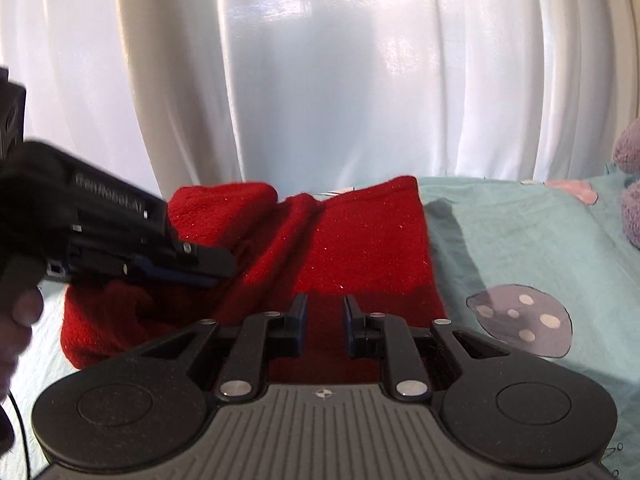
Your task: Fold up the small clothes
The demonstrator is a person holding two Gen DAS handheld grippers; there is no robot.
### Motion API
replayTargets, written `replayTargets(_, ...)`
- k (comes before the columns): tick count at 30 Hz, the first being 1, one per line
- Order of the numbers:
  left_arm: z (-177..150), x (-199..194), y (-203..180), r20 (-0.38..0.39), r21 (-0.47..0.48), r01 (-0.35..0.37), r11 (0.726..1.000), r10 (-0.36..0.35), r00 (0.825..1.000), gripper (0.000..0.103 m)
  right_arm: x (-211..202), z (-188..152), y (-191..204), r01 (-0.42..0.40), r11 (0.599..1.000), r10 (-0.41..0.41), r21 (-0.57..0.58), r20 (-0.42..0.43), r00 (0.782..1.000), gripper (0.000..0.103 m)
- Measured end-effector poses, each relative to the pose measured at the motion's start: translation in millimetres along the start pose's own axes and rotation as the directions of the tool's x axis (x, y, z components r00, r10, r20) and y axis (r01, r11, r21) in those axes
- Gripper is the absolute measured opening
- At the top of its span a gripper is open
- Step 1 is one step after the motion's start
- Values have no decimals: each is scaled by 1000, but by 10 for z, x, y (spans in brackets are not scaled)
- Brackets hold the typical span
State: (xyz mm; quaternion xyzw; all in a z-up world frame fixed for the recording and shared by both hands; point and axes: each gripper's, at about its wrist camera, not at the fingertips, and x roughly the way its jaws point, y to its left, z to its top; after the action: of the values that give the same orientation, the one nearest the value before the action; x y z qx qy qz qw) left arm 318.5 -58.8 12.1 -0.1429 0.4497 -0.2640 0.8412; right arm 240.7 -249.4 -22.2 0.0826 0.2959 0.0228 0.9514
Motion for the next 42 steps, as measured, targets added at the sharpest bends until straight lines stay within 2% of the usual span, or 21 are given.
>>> replayTargets(1,-15,-85,-32,7,21,5,1000,-5,1000,31,-8,7,-60,-13,1000,13,21,-7,1000,18)
replayTargets(3,-48,-329,-59,40,43,46,998,-48,998,42,-5,55,-149,-46,996,47,77,-22,999,18)
replayTargets(7,-179,-839,-10,111,68,64,996,-71,991,50,13,200,-283,-126,976,133,175,-30,991,20)
replayTargets(9,-288,-1010,81,142,65,29,997,-38,989,53,85,290,-280,-199,954,214,225,-41,976,26)
replayTargets(11,-377,-1091,185,153,64,-60,996,49,987,54,180,358,-245,-264,926,291,269,-65,955,47)
replayTargets(12,-429,-1103,244,151,65,-109,992,98,984,54,246,389,-216,-287,912,323,293,-81,943,50)
replayTargets(14,-515,-1084,381,124,33,-201,979,195,973,54,311,444,-155,-317,895,361,314,-92,928,51)
replayTargets(18,-620,-1041,595,103,-1,-212,977,211,972,56,375,570,-21,-368,867,415,336,-78,906,51)
replayTargets(20,-651,-906,644,90,-11,-242,970,242,966,60,522,602,44,-403,836,472,373,-112,875,52)
replayTargets(22,-660,-790,653,77,-5,-242,970,242,967,67,743,624,149,-433,803,534,409,-173,827,53)
replayTargets(26,-668,-626,587,39,6,-271,963,270,962,64,1033,576,336,-477,750,618,459,-228,752,53)
replayTargets(27,-658,-639,581,35,0,-269,963,269,962,64,1045,558,383,-475,760,609,444,-233,758,49)
replayTargets(28,-646,-672,575,37,-4,-261,965,261,965,64,1019,548,444,-459,797,568,392,-229,791,22)
replayTargets(29,-632,-729,558,42,-6,-245,969,245,968,64,975,552,489,-449,828,534,337,-227,815,16)
replayTargets(31,-595,-857,509,65,4,-210,978,209,976,65,821,603,526,-420,873,470,248,-193,862,15)
replayTargets(33,-571,-999,466,93,18,-166,986,163,982,66,663,681,446,-400,892,433,211,-137,891,14)
replayTargets(34,-549,-1064,477,103,9,-118,993,117,988,67,604,694,403,-377,905,405,198,-124,906,14)
replayTargets(35,-521,-1105,509,109,-17,-83,996,85,990,67,568,688,353,-358,916,382,181,-125,916,14)
replayTargets(37,-465,-1128,575,125,-60,-59,996,66,990,67,573,623,247,-321,930,347,180,-145,926,14)
replayTargets(40,-356,-949,650,122,-84,-101,991,111,986,67,644,476,124,-292,933,329,211,-166,930,13)
replayTargets(42,-315,-716,718,74,-99,-89,991,97,993,67,668,445,164,-297,936,327,189,-158,932,13)
